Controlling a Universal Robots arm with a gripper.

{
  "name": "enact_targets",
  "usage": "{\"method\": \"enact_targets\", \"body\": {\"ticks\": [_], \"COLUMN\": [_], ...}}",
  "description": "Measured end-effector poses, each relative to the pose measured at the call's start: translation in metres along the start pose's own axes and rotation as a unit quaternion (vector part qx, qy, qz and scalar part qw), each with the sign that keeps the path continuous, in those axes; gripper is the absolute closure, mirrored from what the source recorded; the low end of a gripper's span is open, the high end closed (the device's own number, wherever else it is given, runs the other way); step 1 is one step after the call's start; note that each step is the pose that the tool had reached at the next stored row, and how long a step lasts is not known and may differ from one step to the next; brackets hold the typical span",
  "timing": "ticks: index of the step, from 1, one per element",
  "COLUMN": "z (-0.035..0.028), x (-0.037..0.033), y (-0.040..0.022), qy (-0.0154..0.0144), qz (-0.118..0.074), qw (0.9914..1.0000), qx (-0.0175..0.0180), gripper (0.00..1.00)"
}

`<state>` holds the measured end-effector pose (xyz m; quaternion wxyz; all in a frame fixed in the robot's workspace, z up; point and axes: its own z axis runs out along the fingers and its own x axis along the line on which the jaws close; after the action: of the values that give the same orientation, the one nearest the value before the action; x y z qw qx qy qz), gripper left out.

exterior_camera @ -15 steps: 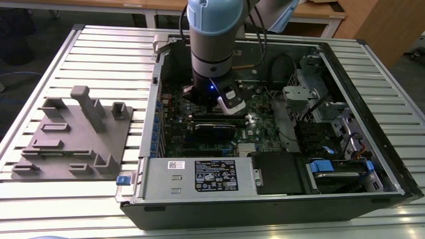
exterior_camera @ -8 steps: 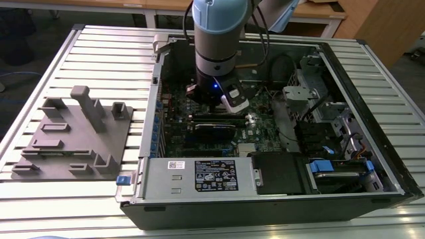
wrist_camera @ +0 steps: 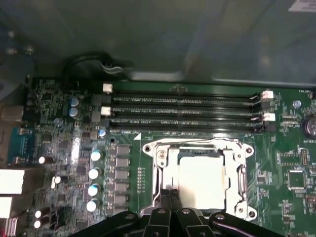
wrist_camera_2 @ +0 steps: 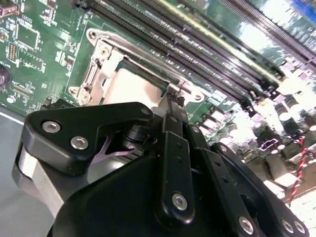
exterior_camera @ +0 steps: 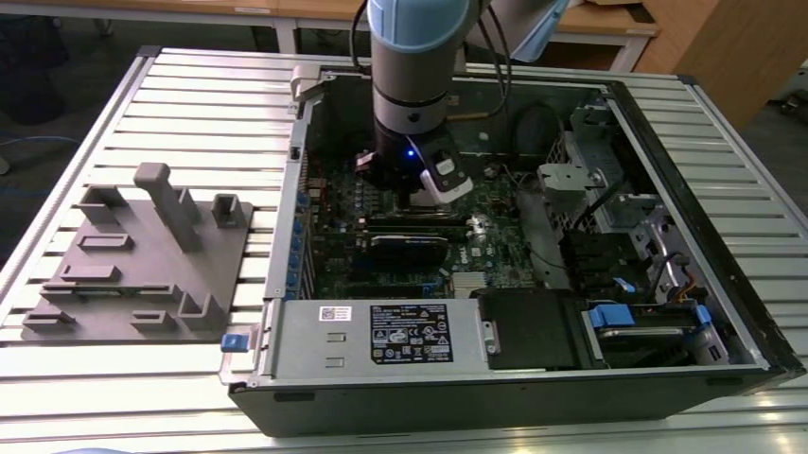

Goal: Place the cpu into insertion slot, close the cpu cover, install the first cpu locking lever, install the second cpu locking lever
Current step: 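Install the second cpu locking lever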

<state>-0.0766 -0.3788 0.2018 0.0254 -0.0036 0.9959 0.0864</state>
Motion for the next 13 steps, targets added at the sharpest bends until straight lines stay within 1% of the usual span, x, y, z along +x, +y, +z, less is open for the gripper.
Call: {"method": "enact_targets", "body": {"ticks": [6,11,13], "z": [0.0010,0.0022,0.0025], "x": [-0.0094,-0.0166,-0.0192], "y": [0.0028,0.0079,0.0088], "qy": [0.0012,0.0032,0.0045], "qz": [0.000,0.000,0.000], "qw": [0.99999,0.99997,0.99995], "qx": [0.0046,0.0075,0.0088], "gripper": [0.89,0.89,0.89]}}
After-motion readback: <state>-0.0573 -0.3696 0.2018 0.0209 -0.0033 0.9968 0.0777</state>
